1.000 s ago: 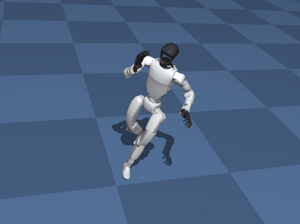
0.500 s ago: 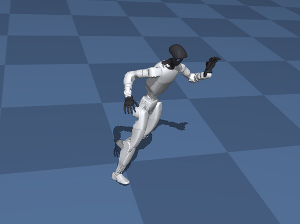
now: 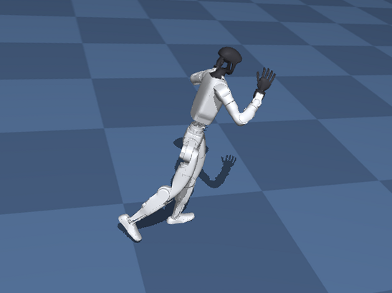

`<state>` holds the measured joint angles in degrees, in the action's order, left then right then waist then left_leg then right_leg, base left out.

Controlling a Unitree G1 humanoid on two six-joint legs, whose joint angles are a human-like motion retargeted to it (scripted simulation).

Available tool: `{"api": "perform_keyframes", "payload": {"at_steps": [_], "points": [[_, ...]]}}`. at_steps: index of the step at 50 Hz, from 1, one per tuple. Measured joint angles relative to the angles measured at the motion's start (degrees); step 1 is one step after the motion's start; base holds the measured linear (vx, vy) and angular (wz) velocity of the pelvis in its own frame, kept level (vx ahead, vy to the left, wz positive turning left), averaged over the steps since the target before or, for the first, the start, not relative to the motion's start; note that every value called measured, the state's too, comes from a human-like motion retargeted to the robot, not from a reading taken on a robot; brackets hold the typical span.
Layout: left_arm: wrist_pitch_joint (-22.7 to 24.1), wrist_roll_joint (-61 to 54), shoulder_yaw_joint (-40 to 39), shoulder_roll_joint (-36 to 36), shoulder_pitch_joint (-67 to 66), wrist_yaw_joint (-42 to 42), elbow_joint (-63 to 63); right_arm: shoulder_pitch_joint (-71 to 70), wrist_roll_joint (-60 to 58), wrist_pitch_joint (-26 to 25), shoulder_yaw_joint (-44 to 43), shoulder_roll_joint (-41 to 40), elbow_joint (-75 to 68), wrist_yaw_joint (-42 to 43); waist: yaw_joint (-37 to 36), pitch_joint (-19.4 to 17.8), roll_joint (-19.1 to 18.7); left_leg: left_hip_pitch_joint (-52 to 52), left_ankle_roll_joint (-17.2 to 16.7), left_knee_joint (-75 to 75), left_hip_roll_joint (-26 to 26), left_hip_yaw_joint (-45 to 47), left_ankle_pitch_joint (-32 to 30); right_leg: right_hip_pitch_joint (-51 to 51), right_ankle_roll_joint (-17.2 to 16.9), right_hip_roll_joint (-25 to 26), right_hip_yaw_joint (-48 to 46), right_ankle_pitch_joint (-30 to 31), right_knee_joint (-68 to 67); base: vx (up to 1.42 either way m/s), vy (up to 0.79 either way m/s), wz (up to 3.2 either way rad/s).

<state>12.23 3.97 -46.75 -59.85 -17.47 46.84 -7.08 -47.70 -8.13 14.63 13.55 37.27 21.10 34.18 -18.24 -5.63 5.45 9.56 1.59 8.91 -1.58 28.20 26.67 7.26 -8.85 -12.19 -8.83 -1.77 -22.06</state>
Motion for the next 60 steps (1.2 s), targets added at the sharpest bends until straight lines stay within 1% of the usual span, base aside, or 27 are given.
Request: {"api": "perform_keyframes", "payload": {"at_steps": [3, 5, 9, 12, 15, 18, 20, 21, 23, 26, 28, 30, 32, 33, 34, 35, 37, 40, 42, 45, 47, 48, 50, 52, 54, 57, 60], "points": [[-3.9, 0.8, 0.2, -11.6, 16.9, -0.2, 3.3, 7.7, 0.0, -0.7, 4.8, -5.9, 0.1, -5.2, 7.0, -2.8, -3.0, 0.3, 4.7, 9.5, 0.7, -7.8, 9.0, -7.2, 2.6, -4.6, -3.6, -10.4, -24.0, 0.66, 0.19, 2.23], [-8.4, 0.4, 6.7, -18.1, 33.3, -0.4, 6.9, 15.9, 2.7, -1.9, 4.5, -8.0, 1.0, -7.4, 12.6, -5.1, -3.7, 2.7, 6.4, 18.0, 2.1, -12.5, 14.7, -14.3, 3.6, -7.8, -2.7, -16.5, -38.1, 0.67, 0.09, 2.46], [-14.6, 4.6, 44.4, -15.8, 78.4, -1.8, 12.7, 39.7, 10.4, -2.7, -7.8, -3.7, 3.6, -9.7, 22.5, -7.5, -9.6, -1.7, 1.8, 17.4, 2.7, -20.8, 16.2, -24.0, 3.1, -6.7, -0.2, -21.8, -44.8, 0.84, 0.05, 2.28], [-15.2, 10.0, 60.4, -8.7, 91.6, -3.2, 16.7, 55.2, 10.4, -2.1, -21.0, -2.1, 2.3, -7.5, 32.6, -7.3, -13.9, -8.1, -1.5, 9.1, 0.1, -26.4, 8.9, -27.6, 3.3, -3.6, -3.0, -22.1, -34.3, 1.01, -0.04, 1.93], [-13.2, 12.0, 68.7, 1.4, 89.5, -4.6, 20.8, 63.8, 7.5, -3.3, -34.8, -0.1, -0.9, -3.8, 41.0, -6.0, -15.8, -12.6, -3.9, 3.2, -2.4, -31.1, -4.3, -27.7, 3.1, 0.1, -6.3, -17.7, -12.0, 1.08, -0.22, 1.41], [-10.1, 13.7, 75.2, 11.4, 78.0, -7.8, 20.8, 62.3, 3.3, -3.8, -40.9, 7.5, -5.6, -0.3, 46.1, -3.9, -13.8, -17.6, -6.1, 0.5, -1.8, -33.7, -17.3, -25.5, 1.7, 2.1, -9.2, -15.2, 9.6, 1.14, -0.38, 0.5], [-8.2, 16.2, 79.1, 18.3, 69.1, -9.9, 17.6, 57.0, 0.0, -3.7, -41.1, 14.7, -9.4, 3.0, 46.6, -2.9, -11.2, -20.7, -5.8, 2.6, -0.4, -33.6, -22.4, -23.9, 1.8, 3.4, -9.5, -15.3, 15.9, 1.15, -0.42, -0.45], [-7.1, 17.5, 80.1, 21.9, 64.8, -11.0, 15.0, 52.7, -1.1, -3.5, -40.2, 18.7, -11.6, 5.1, 45.8, -2.8, -9.2, -20.4, -4.7, 8.7, 0.8, -31.9, -21.9, -22.8, 2.8, 3.5, -7.6, -14.9, 15.6, 1.11, -0.4, -0.8], [-5.5, 19.3, 80.1, 28.1, 56.1, -13.2, 10.7, 42.8, -2.1, -3.4, -38.9, 26.1, -15.1, 8.9, 43.7, -3.2, -5.8, -15.8, -2.6, 27.3, 1.5, -27.1, -17.6, -21.3, 5.5, 3.5, -3.2, -14.5, 12.3, 1.05, -0.35, -0.87], [-5.0, 21.0, 73.0, 31.9, 41.5, -16.0, 10.7, 25.9, -1.1, -3.9, -39.2, 33.8, -16.5, 12.2, 37.5, -5.5, -3.9, -3.5, -0.8, 57.1, -2.6, -22.9, -8.9, -22.7, 9.5, 5.0, 1.4, -22.7, -0.9, 1.0, -0.26, -0.96], [-4.7, 19.7, 66.3, 32.5, 30.6, -16.9, 13.8, 14.9, 1.2, -3.5, -37.8, 36.1, -14.4, 13.7, 31.5, -6.2, -3.1, 4.4, -0.1, 68.9, -3.3, -22.8, -5.0, -23.5, 9.7, 5.5, 3.3, -28.6, -8.6, 1.07, -0.18, -1.1], [-4.7, 17.5, 59.2, 30.3, 20.1, -17.7, 16.8, 5.1, 0.1, -4.6, -32.6, 35.9, -12.1, 15.3, 25.1, -5.5, -0.1, 11.2, 1.8, 73.3, -3.8, -20.9, -2.7, -21.5, 8.2, 4.8, 5.4, -30.8, -9.8, 1.16, -0.15, -1.1], [-3.9, 14.9, 50.6, 27.7, 9.9, -17.1, 18.9, -0.5, -0.9, -4.1, -26.4, 33.1, -7.7, 15.1, 18.6, -3.4, 2.7, 16.0, 3.4, 69.8, -5.7, -15.9, -1.1, -17.1, 5.4, 3.5, 7.2, -28.1, -4.5, 1.25, -0.1, -1.06], [-5.5, 18.8, 44.8, 25.2, 5.6, -18.1, 18.8, -1.9, -2.2, -4.3, -23.5, 30.7, -5.7, 13.5, 15.7, -2.1, 4.7, 17.6, 4.9, 65.2, -6.0, -13.1, -0.1, -15.2, 3.9, 2.5, 8.2, -25.0, -1.2, 1.25, -0.05, -0.97], [-4.5, 15.7, 39.7, 25.0, 1.9, -17.5, 19.4, -2.1, -2.6, -4.0, -21.3, 27.5, -3.3, 12.1, 13.1, -1.0, 6.5, 18.4, 5.4, 59.0, -6.2, -10.1, 0.0, -13.3, 2.3, 1.4, 9.1, -21.0, 2.1, 1.26, 0.0, -0.92], [-2.2, 9.3, 34.9, 25.9, -1.4, -16.2, 20.5, -1.7, -2.6, -3.4, -19.4, 23.9, -0.7, 10.8, 10.6, 0.1, 8.2, 18.8, 5.5, 51.9, -6.4, -7.0, -0.5, -11.3, 0.6, 0.3, 9.9, -16.6, 5.3, 1.3, 0.07, -0.92], [-0.8, 6.8, 24.3, 24.9, -6.1, -13.8, 20.0, 3.2, -3.5, -2.6, -17.0, 15.9, 3.4, 6.4, 6.3, 1.8, 10.0, 16.6, 3.6, 32.2, -5.3, -3.0, -2.8, -7.0, -2.4, -0.8, 11.3, -7.0, 10.7, 1.33, 0.16, -0.9], [1.0, 5.6, 12.4, 22.6, -6.0, -8.7, 18.8, 11.0, -3.1, -0.5, -12.8, 1.8, 6.4, -0.7, 2.2, 0.1, 7.8, 9.1, -1.6, 3.7, -3.7, -4.9, -6.9, 2.2, -3.4, 0.9, 13.6, 2.9, 15.3, 1.33, 0.31, -0.64], [2.2, 7.3, 9.4, 19.1, -1.1, -8.0, 17.6, 16.5, -4.2, 1.5, -9.7, -6.6, 5.1, -3.5, 2.2, -3.2, 3.3, 3.9, -2.1, -0.6, -4.9, -8.8, -8.4, 7.5, 0.4, 3.3, 12.3, 2.3, 9.5, 1.28, 0.37, 0.13], [-1.3, 13.4, 8.0, 10.9, 13.1, -8.8, 15.7, 25.1, -7.1, 2.1, -8.0, -14.7, 1.9, -5.9, 5.7, -7.7, -1.3, 0.6, 3.3, 10.1, -6.3, -13.8, -1.9, 2.6, 6.9, 2.5, 5.8, -8.6, -19.9, 1.15, 0.31, 0.85], [-7.8, 16.2, 8.7, 4.8, 26.6, -6.5, 15.7, 31.6, -5.2, 1.3, -8.7, -15.4, 1.5, -7.3, 10.3, -9.7, -0.9, 2.0, 6.5, 20.6, -4.9, -15.9, 6.2, -5.7, 9.1, -0.5, 5.5, -16.2, -39.1, 1.08, 0.21, 1.15], [-12.0, 18.1, 10.0, 1.8, 33.3, -4.9, 16.0, 35.1, -4.0, 1.0, -9.0, -14.8, 1.6, -7.9, 13.1, -10.0, -0.7, 2.4, 6.7, 23.7, -4.4, -16.6, 8.8, -10.1, 9.8, -1.3, 5.9, -19.0, -45.8, 1.09, 0.13, 1.09], [-14.7, 18.7, 14.4, -2.0, 44.9, -1.8, 19.5, 42.0, -2.0, 1.3, -9.8, -12.3, 1.9, -8.1, 19.7, -9.2, -1.4, 1.1, 4.7, 24.5, -4.5, -17.6, 10.8, -18.2, 10.9, -1.9, 5.3, -22.6, -53.0, 1.13, 0.06, 1.01], [-15.6, 23.1, 21.3, -3.8, 53.8, -2.5, 22.0, 49.6, -1.8, 2.3, -15.4, -8.9, 1.9, -7.8, 26.3, -6.4, -4.4, -0.9, 1.4, 20.2, -5.9, -19.1, 8.1, -25.5, 11.3, -1.5, 2.4, -23.8, -50.9, 1.2, -0.05, 1.01], [-13.6, 26.9, 27.3, -3.4, 58.3, -5.6, 24.4, 56.5, -2.6, 2.5, -23.9, -6.9, 1.0, -6.9, 32.3, -3.8, -8.0, -3.7, -1.3, 14.9, -7.9, -21.2, 2.0, -29.6, 10.7, 0.2, -0.8, -22.9, -41.1, 1.27, -0.18, 0.97], [-11.1, 30.9, 33.5, -0.3, 59.0, -9.8, 26.7, 62.7, -5.8, 0.9, -37.7, -5.8, -1.0, -3.4, 39.5, -1.1, -11.8, -8.6, -4.1, 8.0, -9.7, -25.1, -11.7, -29.1, 8.4, 2.7, -3.6, -18.0, -14.4, 1.33, -0.33, 0.91], [-10.0, 31.7, 38.1, 4.9, 56.6, -11.0, 27.0, 63.0, -9.5, -3.1, -49.2, -3.4, -2.2, 2.2, 44.3, -1.2, -10.5, -15.3, -5.8, 5.5, -8.1, -29.8, -22.3, -22.7, 3.7, 1.2, -5.2, -13.8, 14.6, 1.37, -0.49, 0.71]]}}
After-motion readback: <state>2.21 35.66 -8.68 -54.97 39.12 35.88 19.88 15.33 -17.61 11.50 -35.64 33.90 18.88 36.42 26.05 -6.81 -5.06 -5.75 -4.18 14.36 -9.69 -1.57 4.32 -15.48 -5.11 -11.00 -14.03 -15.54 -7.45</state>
